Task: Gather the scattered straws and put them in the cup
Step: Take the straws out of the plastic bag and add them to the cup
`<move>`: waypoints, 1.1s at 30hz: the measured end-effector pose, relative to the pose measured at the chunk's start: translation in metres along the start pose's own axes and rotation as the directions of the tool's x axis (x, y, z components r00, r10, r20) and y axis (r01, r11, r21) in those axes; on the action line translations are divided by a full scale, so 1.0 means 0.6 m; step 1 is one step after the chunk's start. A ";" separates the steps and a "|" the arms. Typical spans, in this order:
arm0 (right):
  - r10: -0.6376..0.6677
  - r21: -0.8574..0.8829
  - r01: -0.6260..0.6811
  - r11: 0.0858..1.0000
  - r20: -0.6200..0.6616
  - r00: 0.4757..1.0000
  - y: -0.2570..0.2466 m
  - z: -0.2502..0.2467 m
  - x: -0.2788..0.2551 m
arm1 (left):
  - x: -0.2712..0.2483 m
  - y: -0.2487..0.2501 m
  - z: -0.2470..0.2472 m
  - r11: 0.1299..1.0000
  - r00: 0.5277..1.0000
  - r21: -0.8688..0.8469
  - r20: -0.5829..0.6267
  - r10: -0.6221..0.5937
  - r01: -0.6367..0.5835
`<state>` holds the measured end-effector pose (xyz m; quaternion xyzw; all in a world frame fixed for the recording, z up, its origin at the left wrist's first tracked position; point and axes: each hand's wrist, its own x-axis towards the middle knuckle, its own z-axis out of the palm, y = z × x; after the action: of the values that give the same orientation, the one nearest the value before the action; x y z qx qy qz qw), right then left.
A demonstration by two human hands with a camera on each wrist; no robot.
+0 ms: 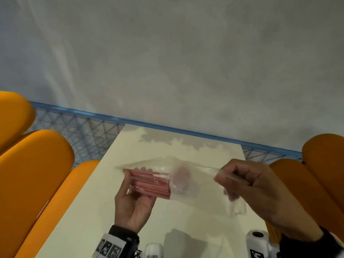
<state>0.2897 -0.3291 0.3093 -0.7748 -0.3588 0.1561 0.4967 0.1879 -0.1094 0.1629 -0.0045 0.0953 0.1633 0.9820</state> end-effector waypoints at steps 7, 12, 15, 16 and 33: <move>0.124 0.188 -0.100 0.977 -0.123 0.985 0.048 0.018 -0.014 | 0.013 0.030 0.045 0.988 0.992 0.094 0.032 0.121 -0.123; 0.248 0.430 -0.145 0.891 -0.194 0.949 0.082 0.044 -0.028 | 0.022 0.051 0.102 0.941 0.985 0.300 -0.021 0.170 -0.156; 0.439 0.691 -0.187 0.698 -0.207 0.874 0.113 0.068 -0.024 | 0.023 0.046 0.141 0.835 0.967 0.509 -0.022 0.254 -0.208; 0.512 0.773 -0.205 0.600 -0.174 0.841 0.124 0.081 -0.023 | 0.023 0.040 0.158 0.778 0.957 0.580 0.010 0.289 -0.241; 0.587 0.980 0.062 -0.189 0.062 0.807 0.171 0.162 0.000 | 0.033 -0.097 0.284 0.144 0.884 0.895 0.370 0.285 -0.421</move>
<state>0.2726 -0.2907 0.1742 -0.2089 0.1800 0.2974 0.9141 0.2569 -0.1515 0.3254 0.6277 0.1180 0.2951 0.7106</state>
